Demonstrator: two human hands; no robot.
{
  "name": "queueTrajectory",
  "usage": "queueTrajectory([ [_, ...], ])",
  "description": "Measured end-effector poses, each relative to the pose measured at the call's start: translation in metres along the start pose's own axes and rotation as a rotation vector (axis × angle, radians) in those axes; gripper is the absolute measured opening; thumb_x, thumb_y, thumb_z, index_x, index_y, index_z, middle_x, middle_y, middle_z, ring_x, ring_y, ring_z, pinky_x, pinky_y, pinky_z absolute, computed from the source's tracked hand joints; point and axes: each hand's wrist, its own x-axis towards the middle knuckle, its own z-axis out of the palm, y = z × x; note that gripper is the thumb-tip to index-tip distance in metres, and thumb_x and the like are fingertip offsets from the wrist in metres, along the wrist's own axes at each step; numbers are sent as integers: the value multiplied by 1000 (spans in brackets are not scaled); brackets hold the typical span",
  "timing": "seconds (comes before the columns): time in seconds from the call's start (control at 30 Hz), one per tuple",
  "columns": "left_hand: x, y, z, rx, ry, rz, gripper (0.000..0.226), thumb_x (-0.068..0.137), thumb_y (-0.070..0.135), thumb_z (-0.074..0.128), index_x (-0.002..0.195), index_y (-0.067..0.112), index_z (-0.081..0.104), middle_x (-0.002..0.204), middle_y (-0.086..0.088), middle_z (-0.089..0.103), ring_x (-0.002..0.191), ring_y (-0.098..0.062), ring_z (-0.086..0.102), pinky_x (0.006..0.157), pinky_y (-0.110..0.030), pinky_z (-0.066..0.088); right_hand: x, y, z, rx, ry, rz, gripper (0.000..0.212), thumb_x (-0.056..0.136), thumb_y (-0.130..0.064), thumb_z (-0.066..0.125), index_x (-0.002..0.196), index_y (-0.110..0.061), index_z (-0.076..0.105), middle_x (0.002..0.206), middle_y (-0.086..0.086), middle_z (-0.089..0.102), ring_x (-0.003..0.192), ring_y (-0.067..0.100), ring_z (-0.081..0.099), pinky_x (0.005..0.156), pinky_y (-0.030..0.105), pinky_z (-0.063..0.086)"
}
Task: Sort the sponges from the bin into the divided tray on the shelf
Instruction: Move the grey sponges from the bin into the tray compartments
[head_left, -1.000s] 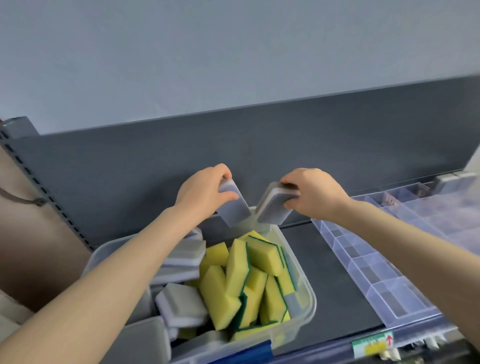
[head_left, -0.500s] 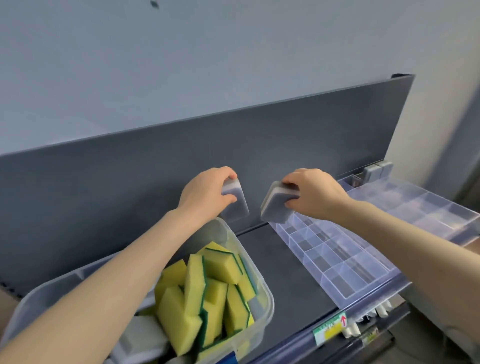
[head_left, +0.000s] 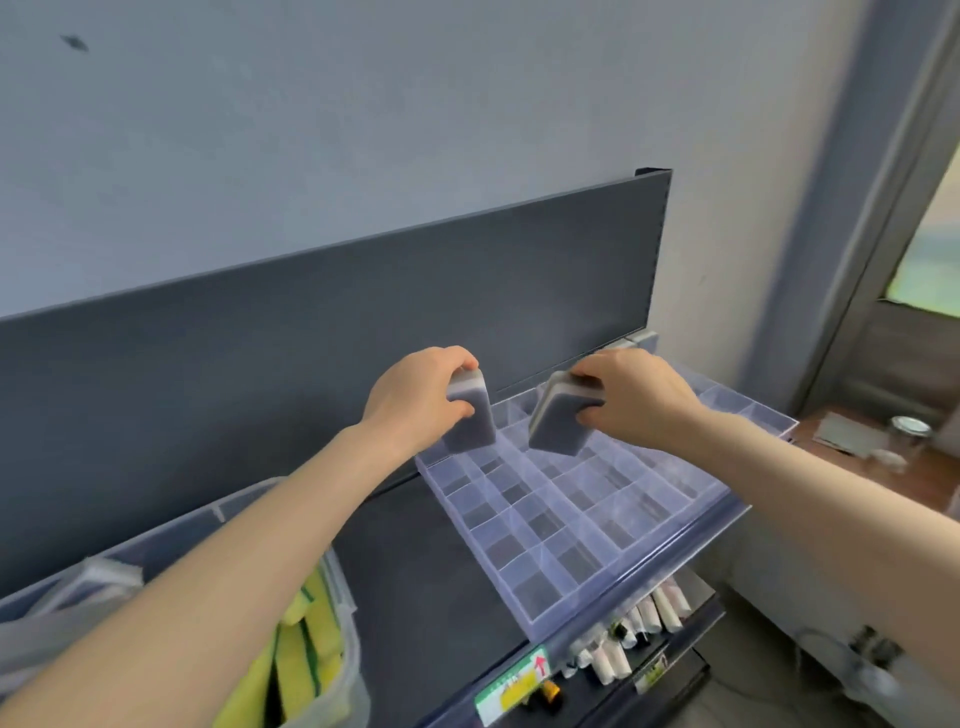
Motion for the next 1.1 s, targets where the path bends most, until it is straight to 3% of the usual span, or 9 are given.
queueTrajectory([
  [0.17,29,69,27,1,14,35,38,82,24,69,116,30,56,113,9,61,97,-16,57,71,-29,45,-17,76,-19,-2,19,23,29,72,-24,65,100,-19,63,97,2,66,76,25,52,62,32,46],
  [0.37,61,135,63,10,21,24,40,82,23,68,119,28,56,116,6,61,100,-18,56,78,-35,50,-33,158,-35,105,37,42,38,73,-21,68,109,-27,61,103,-3,66,85,24,58,69,35,51],
  [0.47,76,157,80,9,15,17,40,82,24,68,119,30,55,115,8,60,99,-17,56,74,-32,47,-34,193,-37,120,27,53,43,75,-22,67,116,-31,59,109,-5,66,91,23,59,73,34,51],
  [0.8,137,180,132,-15,-14,24,38,82,24,69,117,30,56,112,8,61,92,-14,56,65,-23,41,-5,268,-13,132,10,75,42,76,-21,68,117,-29,61,110,-7,66,85,17,54,67,26,42],
  [1.1,211,171,174,-45,-11,-8,37,83,27,67,118,30,56,112,9,61,94,-15,56,72,-30,49,67,322,7,100,-48,67,45,73,-22,69,116,-32,60,110,-7,65,93,23,58,70,28,43],
])
